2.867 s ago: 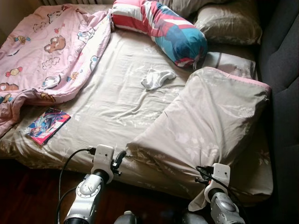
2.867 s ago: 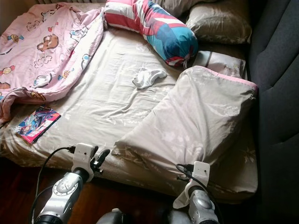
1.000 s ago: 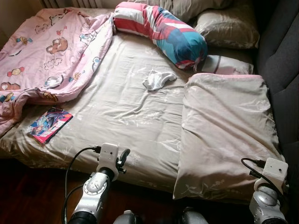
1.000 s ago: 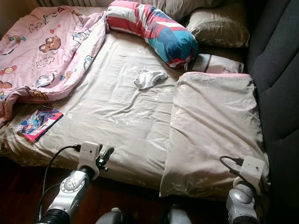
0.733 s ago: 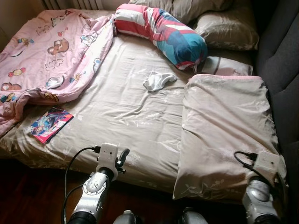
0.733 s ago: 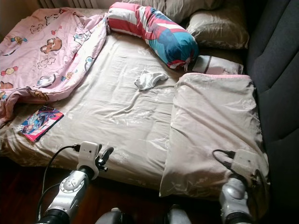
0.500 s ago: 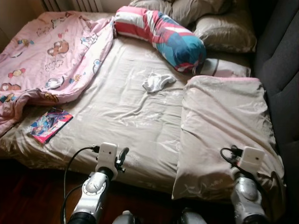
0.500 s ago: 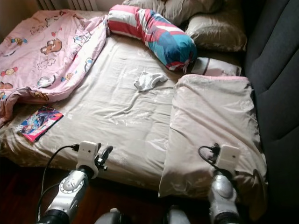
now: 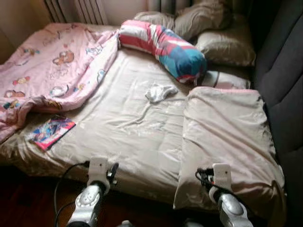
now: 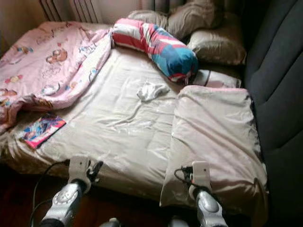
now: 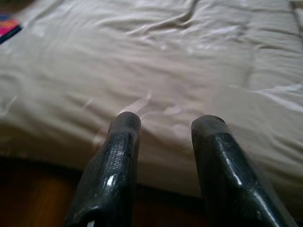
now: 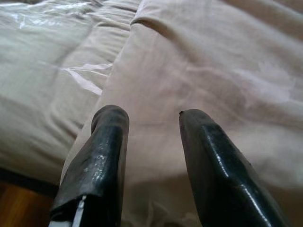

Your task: Clean up the room

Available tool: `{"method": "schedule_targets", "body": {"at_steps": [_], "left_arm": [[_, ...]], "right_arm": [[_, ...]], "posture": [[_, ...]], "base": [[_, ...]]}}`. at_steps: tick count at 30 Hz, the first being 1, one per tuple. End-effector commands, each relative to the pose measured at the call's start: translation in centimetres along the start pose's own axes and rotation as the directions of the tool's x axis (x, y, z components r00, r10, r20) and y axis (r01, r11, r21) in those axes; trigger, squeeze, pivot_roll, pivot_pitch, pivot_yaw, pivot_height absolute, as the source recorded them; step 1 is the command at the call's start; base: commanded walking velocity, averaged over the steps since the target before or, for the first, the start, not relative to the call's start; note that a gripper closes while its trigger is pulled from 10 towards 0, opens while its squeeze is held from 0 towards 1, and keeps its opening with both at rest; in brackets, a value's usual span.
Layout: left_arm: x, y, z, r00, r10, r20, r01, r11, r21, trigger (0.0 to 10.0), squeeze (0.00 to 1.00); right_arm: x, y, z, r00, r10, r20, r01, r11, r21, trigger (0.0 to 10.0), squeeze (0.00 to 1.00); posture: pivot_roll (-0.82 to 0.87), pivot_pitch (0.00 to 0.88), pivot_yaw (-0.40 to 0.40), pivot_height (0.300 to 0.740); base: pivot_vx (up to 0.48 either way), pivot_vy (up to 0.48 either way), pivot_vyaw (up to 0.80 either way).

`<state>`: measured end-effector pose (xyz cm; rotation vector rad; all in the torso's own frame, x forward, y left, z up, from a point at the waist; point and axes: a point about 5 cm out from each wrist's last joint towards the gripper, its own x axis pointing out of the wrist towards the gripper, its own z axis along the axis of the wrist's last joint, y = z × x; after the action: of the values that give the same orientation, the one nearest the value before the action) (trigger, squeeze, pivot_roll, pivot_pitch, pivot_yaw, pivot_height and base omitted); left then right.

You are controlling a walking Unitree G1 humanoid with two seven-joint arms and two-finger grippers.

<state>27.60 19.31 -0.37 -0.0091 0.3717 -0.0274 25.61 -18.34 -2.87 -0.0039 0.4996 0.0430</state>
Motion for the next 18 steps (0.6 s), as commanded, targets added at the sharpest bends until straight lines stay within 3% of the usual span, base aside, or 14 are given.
{"method": "schedule_targets", "body": {"at_steps": [1,5,18], "left_arm": [[-0.4,0.6,-1.4,0.996,0.019,-0.083,-0.02,1.0,-0.008,10.0,0.0],[-0.9,1.1,-2.9,0.984,0.036,-0.176,-0.04,0.999,-0.019,10.0,0.0],[-1.3,0.8,-4.2,0.96,0.068,-0.273,-0.084,0.995,-0.048,10.0,0.0]], "right_arm": [[-0.4,0.1,-1.3,0.998,0.007,-0.061,-0.007,1.0,0.009,10.0,0.0],[-0.7,0.3,-2.4,0.992,-0.001,-0.126,0.003,1.0,0.013,10.0,0.0],[-0.5,0.6,-2.6,0.983,0.001,-0.183,0.003,1.0,0.02,10.0,0.0]], "posture": [[-0.07,0.037,0.037,0.69],[-0.07,0.005,0.038,0.69],[-0.06,0.0,0.016,0.69]], "base": [[0.0,0.0,0.0],[0.0,0.0,0.0],[0.0,0.0,0.0]]}}
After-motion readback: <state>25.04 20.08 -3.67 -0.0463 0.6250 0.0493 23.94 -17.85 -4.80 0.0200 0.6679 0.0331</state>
